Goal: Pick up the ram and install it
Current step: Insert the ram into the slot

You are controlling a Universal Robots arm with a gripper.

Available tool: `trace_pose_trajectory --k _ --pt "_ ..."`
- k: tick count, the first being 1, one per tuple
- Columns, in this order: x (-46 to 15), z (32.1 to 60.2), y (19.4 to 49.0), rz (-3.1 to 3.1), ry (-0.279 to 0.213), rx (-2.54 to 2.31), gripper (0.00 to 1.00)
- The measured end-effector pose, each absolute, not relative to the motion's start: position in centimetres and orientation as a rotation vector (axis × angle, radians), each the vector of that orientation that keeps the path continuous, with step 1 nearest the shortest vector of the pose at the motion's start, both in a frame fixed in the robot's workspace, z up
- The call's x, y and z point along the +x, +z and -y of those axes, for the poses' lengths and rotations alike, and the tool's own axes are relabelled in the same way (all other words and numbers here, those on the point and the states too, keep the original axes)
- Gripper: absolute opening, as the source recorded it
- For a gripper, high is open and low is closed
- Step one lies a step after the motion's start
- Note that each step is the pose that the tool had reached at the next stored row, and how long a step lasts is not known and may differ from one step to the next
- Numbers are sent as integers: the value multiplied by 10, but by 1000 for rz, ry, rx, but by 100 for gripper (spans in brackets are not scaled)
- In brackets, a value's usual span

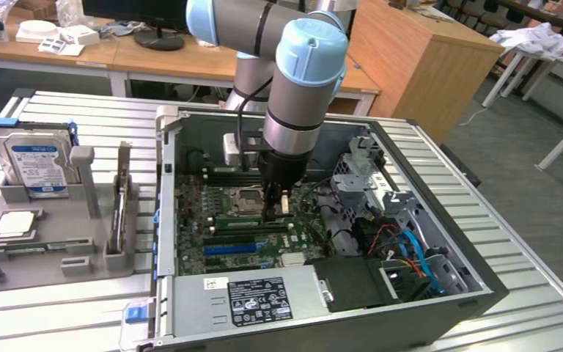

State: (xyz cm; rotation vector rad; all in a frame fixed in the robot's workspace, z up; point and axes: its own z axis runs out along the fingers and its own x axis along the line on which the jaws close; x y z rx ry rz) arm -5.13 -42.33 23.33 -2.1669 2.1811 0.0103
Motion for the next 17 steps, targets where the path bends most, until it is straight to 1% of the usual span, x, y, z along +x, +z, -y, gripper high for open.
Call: trace_pose_trajectory --k 17 --pt "-51 423 232 -2181 10 -2167 13"
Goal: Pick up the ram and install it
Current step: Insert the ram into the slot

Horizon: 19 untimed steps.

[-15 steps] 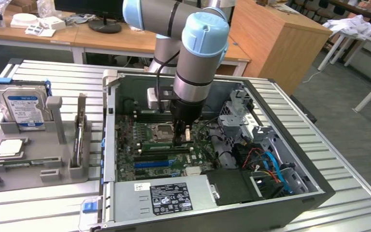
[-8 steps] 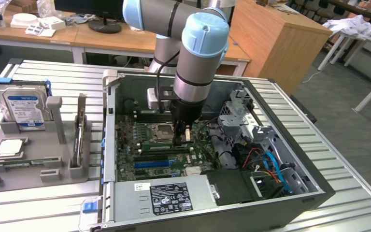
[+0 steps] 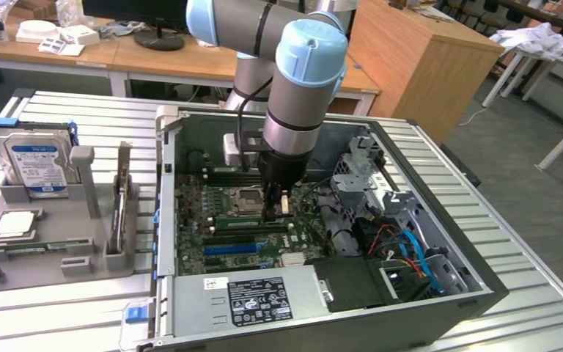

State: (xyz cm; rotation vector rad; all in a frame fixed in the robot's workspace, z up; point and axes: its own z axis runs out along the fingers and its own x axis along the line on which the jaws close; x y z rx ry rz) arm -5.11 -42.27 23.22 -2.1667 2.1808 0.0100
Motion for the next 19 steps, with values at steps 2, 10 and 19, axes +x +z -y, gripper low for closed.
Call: trace_pose_trajectory --k 2,10,19 --pt "-51 423 232 -2181 10 -2167 13" --pt "-51 423 230 -2180 9 -2166 13" --pt "-51 423 228 -2180 8 -2166 13"
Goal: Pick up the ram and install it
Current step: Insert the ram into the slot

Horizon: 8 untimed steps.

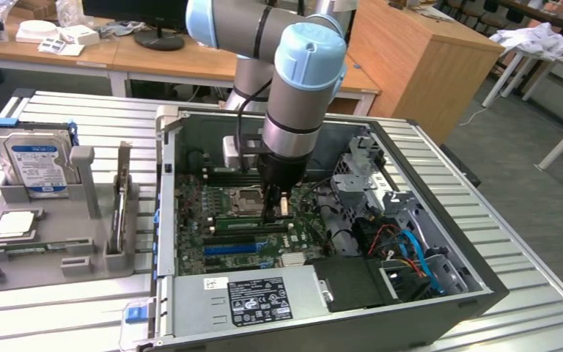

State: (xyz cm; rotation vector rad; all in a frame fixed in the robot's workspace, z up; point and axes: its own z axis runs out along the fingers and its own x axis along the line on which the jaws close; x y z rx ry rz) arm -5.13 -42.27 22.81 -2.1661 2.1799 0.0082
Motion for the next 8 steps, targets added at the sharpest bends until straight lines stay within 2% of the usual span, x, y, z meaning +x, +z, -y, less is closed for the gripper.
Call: trace_pose_trajectory --k 8 --pt "-51 423 227 -2180 8 -2166 13"
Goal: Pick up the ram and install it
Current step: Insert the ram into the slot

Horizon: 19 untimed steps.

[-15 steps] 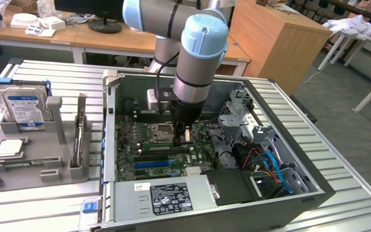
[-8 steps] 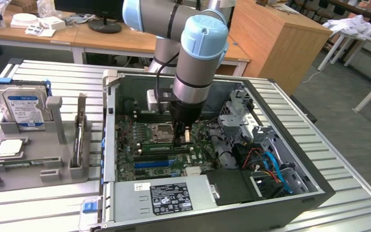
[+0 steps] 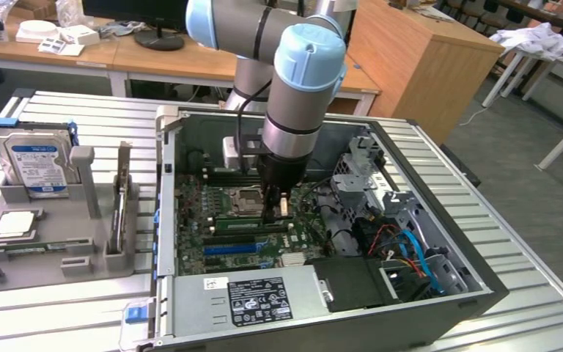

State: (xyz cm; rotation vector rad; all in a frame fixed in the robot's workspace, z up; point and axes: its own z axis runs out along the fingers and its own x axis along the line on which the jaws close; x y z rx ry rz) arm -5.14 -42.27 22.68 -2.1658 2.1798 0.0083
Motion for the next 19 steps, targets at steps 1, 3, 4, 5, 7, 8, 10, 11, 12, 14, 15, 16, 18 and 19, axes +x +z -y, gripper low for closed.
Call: trace_pose_trajectory --k 1,3,4,5,7,8,10,11,12,14,15,16,18,19 --pt "-51 423 227 -2180 8 -2166 13" --pt "-51 423 227 -2180 8 -2166 13" --pt "-51 423 226 -2180 8 -2166 13" --pt "-51 423 226 -2180 8 -2166 13" --pt "-51 423 226 -2180 8 -2166 13" --pt "-51 423 226 -2180 8 -2166 13" --pt "-51 423 226 -2180 8 -2166 13" --pt "-51 423 226 -2180 8 -2166 13" --pt "-51 423 226 -2180 8 -2166 13" --pt "-51 423 226 -2180 8 -2166 13" --pt "-51 423 226 -2180 8 -2166 13" --pt "-51 423 226 -2180 8 -2166 13" --pt "-51 423 225 -2180 8 -2166 13" --pt "-51 423 225 -2180 8 -2166 14"
